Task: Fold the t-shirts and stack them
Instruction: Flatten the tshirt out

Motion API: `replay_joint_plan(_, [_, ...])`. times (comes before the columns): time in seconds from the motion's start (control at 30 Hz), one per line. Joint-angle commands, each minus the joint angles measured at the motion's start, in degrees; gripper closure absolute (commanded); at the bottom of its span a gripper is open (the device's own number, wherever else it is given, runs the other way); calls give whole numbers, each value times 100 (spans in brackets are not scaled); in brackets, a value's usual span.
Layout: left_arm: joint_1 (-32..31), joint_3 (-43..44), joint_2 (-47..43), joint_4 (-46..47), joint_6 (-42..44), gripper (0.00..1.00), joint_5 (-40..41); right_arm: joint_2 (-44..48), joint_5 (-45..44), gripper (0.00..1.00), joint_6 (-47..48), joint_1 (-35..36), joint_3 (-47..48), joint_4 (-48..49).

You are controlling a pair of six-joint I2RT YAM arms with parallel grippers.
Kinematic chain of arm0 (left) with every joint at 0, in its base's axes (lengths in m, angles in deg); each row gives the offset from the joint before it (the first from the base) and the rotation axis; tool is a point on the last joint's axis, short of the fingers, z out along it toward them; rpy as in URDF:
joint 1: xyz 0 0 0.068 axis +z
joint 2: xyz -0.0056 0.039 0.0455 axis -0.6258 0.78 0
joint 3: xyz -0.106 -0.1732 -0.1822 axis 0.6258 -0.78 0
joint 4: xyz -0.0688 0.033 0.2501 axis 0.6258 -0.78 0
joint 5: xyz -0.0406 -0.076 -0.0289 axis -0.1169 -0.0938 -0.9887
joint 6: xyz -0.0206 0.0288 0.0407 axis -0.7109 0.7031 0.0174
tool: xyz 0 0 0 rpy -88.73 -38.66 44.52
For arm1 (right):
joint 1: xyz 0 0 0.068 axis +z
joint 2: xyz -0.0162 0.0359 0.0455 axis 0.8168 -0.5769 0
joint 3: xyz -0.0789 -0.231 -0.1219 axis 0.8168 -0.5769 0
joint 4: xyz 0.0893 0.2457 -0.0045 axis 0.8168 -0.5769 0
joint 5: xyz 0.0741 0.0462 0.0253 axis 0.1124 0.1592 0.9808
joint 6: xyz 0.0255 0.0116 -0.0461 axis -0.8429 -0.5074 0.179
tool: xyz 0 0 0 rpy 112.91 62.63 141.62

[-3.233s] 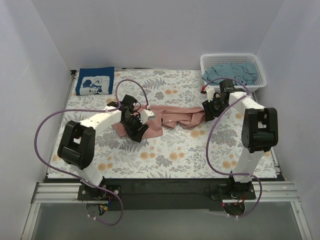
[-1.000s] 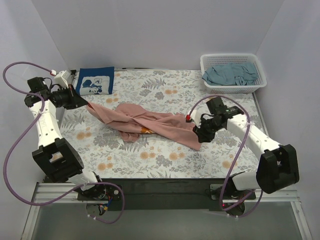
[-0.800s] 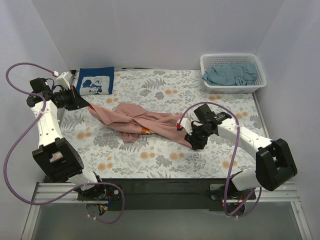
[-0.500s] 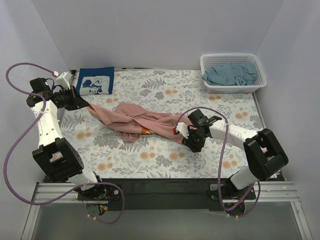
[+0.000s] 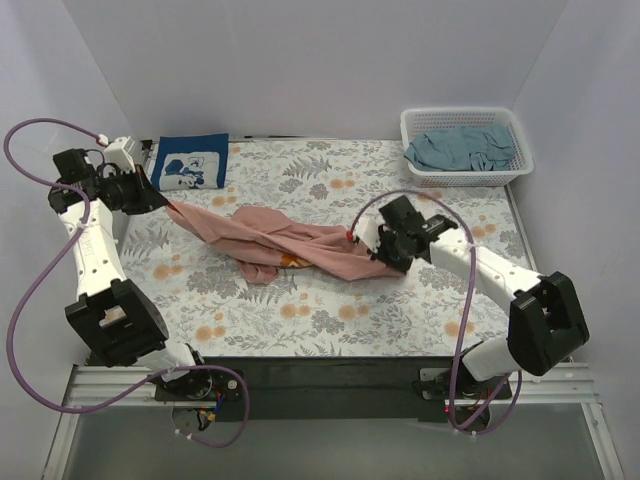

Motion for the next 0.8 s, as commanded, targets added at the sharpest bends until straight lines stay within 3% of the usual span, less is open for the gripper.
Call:
replay_joint_plan(0.0, [-8,585,-643,690,-373,100,399,294,63,99,313,-515,1556,-301])
replay_joint_plan(0.17, [53,1831,-215,710,-831,100,637,435,-136,99,780,-754,3425,-493])
replay_joint_plan(0.3, [509,3141,-150,447,-1420,100,523,460,-391,99,675,-763,4862,-776])
replay_joint_plan(0.4, [791,3539,-666,480,-1587,100,777,775,-444,99,412,-754,5407,-803])
replay_joint_plan(0.53, [844,3179,-1563,1113,-1807,100,1594,1234,-260,99,183,-763,5759,-750])
replay_joint_plan(0.67, [844,3573,-1663,1123,-2193,100,2052,1445,-207,99,68,-763,6041,-496])
replay_joint_plan(0.77, [844,4127,-1417,1017,-2378,100,1966,1428,-250,99,112,-754,6077,-241])
